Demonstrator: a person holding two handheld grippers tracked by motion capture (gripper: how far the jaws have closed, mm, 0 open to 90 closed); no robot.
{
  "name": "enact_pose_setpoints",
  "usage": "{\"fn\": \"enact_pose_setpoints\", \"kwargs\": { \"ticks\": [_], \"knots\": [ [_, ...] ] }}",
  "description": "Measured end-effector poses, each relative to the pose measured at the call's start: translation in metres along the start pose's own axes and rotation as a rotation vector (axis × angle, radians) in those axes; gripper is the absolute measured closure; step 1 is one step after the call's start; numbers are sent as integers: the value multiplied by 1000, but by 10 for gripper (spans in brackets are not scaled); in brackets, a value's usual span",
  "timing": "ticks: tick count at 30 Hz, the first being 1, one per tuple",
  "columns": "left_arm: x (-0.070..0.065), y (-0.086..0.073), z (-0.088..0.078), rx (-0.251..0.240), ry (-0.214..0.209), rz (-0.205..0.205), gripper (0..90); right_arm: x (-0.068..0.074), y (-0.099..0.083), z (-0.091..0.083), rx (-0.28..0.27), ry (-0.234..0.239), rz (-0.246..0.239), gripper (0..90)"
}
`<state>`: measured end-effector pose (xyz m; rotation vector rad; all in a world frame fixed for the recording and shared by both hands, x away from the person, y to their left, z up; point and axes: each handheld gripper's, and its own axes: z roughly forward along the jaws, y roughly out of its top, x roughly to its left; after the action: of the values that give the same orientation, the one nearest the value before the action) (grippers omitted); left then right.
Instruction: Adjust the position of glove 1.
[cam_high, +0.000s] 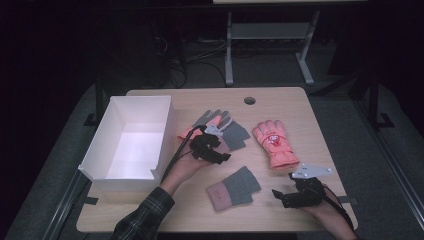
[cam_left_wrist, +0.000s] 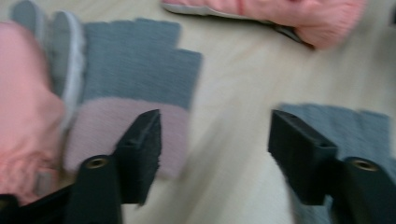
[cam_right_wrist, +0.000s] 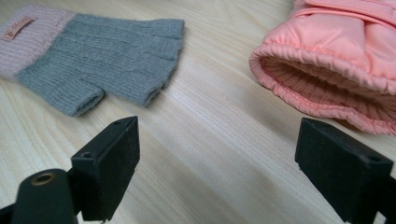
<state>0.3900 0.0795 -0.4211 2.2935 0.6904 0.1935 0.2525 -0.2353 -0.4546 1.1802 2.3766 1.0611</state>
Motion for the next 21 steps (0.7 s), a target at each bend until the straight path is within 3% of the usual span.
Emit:
{"fn": "enact_pose_setpoints", "kwargs": {
  "ticks": [3,6,9,11,15,17,21],
  "knots": [
    [12,3,9,7,7,-21,542,-1,0,-1,-4,-2,3,138],
    [20,7,14,4,20,-44,597,-1,0,-1,-2,-5,6,138],
    [25,11,17,-1,44,-41,619,-1,0,-1,-1,-5,4,138],
    [30,18,22,2,77,-15,633,-1,-1,-1,-1,-3,6,138],
    [34,25,30,25,61,12,637,-1,-1,-1,0,-3,10,138],
    [35,29,39,53,78,55,629,-2,-1,-1,-2,0,10,139],
    [37,31,47,80,75,72,615,-2,-1,-1,0,-2,9,139]
  ]
}}
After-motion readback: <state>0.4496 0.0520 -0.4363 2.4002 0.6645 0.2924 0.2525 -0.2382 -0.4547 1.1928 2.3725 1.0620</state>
